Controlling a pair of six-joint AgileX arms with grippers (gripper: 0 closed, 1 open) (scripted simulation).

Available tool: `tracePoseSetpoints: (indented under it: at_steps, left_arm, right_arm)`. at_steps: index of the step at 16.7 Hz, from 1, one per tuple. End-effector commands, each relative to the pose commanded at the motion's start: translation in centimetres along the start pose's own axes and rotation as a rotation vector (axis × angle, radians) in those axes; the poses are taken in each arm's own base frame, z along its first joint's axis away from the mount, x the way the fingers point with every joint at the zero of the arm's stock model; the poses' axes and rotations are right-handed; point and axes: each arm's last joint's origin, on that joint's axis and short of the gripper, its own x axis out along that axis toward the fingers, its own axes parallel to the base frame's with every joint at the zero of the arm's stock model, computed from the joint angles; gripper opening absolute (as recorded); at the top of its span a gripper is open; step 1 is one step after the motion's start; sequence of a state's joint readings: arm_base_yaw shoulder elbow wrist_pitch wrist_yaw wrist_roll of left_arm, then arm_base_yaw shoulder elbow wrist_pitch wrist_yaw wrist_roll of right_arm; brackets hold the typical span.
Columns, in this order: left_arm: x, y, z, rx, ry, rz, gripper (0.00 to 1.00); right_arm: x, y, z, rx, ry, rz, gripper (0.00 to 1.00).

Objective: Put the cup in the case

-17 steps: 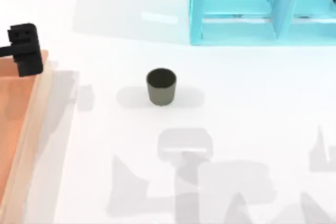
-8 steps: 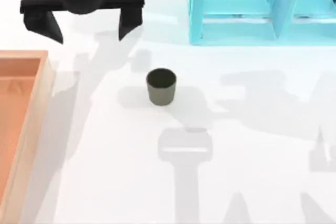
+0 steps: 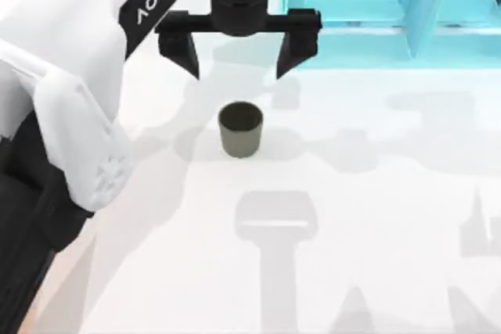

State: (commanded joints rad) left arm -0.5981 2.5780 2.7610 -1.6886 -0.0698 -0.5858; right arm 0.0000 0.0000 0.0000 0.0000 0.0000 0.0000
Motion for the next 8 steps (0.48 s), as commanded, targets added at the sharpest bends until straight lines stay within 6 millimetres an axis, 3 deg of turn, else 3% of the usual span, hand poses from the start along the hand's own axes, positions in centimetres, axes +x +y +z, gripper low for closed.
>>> tracePoseSetpoints:
  at_steps: [3,8]
  left_arm:
    - [0.7,-1.9,-0.5,0.018,-0.002,-0.022,1.0]
    - [0.8,-2.3,-0.6,0.023,-0.004,-0.029,1.0]
  right_arm:
    - [0.0,0.0,0.0,0.0,0.0,0.0,1.0]
    - [0.0,0.0,0.0,0.0,0.0,0.0,1.0]
